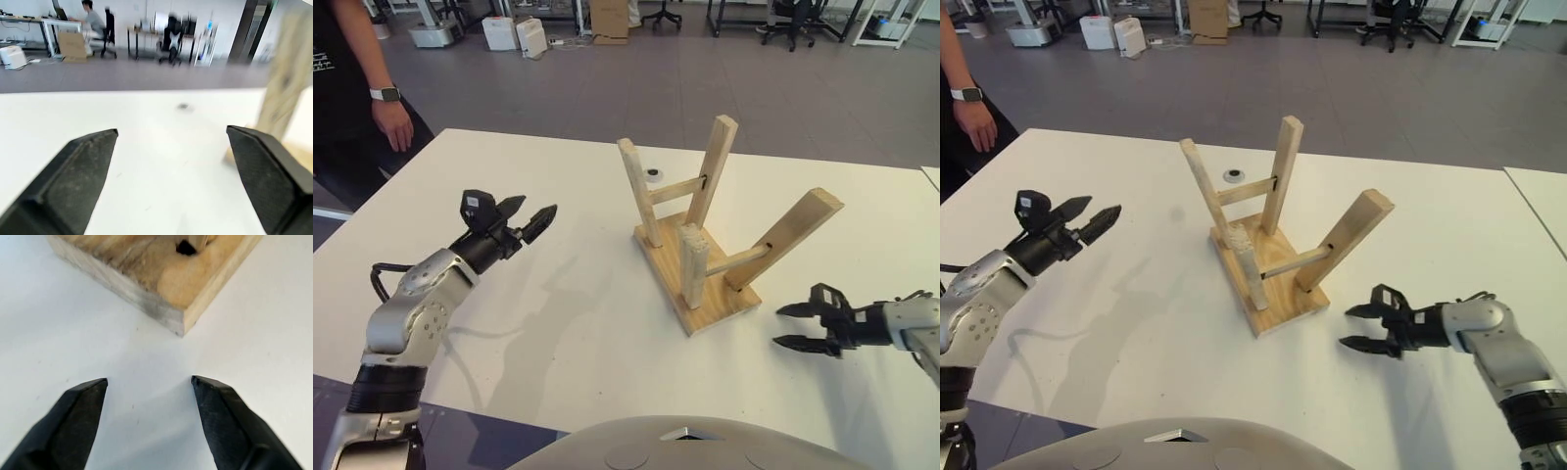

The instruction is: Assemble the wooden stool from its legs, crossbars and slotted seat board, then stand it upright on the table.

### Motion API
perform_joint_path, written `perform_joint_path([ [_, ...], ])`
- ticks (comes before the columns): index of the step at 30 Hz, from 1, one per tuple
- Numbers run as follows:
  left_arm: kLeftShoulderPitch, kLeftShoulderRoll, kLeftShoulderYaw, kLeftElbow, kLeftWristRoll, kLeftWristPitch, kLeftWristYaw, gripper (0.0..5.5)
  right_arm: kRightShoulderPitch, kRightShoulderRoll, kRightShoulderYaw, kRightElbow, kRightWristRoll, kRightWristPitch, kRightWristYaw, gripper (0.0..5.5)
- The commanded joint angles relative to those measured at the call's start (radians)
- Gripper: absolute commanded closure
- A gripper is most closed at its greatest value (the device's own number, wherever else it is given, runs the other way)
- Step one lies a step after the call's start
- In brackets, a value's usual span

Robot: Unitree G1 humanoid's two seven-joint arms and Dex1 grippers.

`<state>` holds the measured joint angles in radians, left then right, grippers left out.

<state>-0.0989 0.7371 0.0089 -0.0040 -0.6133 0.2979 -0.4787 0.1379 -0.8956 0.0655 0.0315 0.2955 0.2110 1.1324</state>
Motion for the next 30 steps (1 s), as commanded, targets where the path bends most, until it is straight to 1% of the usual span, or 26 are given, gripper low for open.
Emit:
perform_joint_path([
  [1, -0.079, 0.003, -0.062, 0.193, 0.199, -0.116, -0.093, 1.40, 0.040, 0.175, 0.080, -0.022, -0.121, -0.006, -0.223, 2.27],
  [3, -0.089, -0.023, -0.073, 0.227, 0.247, -0.152, -0.125, 1.40, -0.020, 0.235, 0.074, 0.040, -0.155, -0.017, -0.330, 2.27],
  [5, -0.104, -0.045, -0.072, 0.244, 0.271, -0.166, -0.147, 1.40, -0.075, 0.262, 0.064, 0.104, -0.186, -0.032, -0.400, 2.27],
  [9, -0.105, -0.080, -0.056, 0.229, 0.295, -0.169, -0.168, 1.40, -0.213, 0.284, 0.048, 0.250, -0.244, -0.062, -0.505, 2.27],
  [11, -0.101, -0.094, -0.054, 0.214, 0.304, -0.165, -0.171, 1.40, -0.253, 0.297, 0.028, 0.258, -0.220, -0.063, -0.507, 2.27],
  [12, -0.096, -0.098, -0.049, 0.199, 0.308, -0.161, -0.170, 1.40, -0.248, 0.308, -0.004, 0.205, -0.145, -0.036, -0.469, 2.27],
  [13, -0.084, -0.101, -0.036, 0.173, 0.303, -0.153, -0.167, 1.40, -0.206, 0.294, -0.033, 0.097, -0.035, -0.003, -0.379, 2.27],
  [14, -0.065, -0.103, -0.018, 0.140, 0.295, -0.143, -0.159, 1.40, -0.155, 0.271, -0.071, -0.023, 0.094, 0.064, -0.293, 2.27],
  [15, -0.037, -0.104, 0.004, 0.098, 0.287, -0.134, -0.151, 1.40, -0.093, 0.225, -0.098, -0.147, 0.212, 0.140, -0.200, 2.27],
  [17, 0.014, -0.109, 0.041, 0.028, 0.273, -0.114, -0.137, 1.40, -0.018, 0.164, -0.130, -0.292, 0.330, 0.229, -0.112, 2.27],
  [18, 0.033, -0.113, 0.056, -0.001, 0.267, -0.103, -0.130, 1.40, -0.009, 0.159, -0.135, -0.334, 0.353, 0.254, -0.113, 2.27],
  [20, 0.059, -0.122, 0.075, -0.043, 0.263, -0.084, -0.119, 1.40, -0.027, 0.180, -0.125, -0.384, 0.360, 0.278, -0.149, 2.27],
  [23, 0.086, -0.143, 0.087, -0.091, 0.262, -0.061, -0.107, 1.40, -0.065, 0.268, -0.042, -0.423, 0.271, 0.263, -0.273, 2.27],
  [27, 0.097, -0.167, 0.087, -0.110, 0.267, -0.047, -0.110, 1.40, -0.083, 0.345, 0.079, -0.378, 0.129, 0.211, -0.357, 2.27],
  [30, 0.086, -0.179, 0.088, -0.102, 0.270, -0.045, -0.112, 1.40, -0.114, 0.397, 0.127, -0.308, 0.049, 0.165, -0.398, 2.27],
])
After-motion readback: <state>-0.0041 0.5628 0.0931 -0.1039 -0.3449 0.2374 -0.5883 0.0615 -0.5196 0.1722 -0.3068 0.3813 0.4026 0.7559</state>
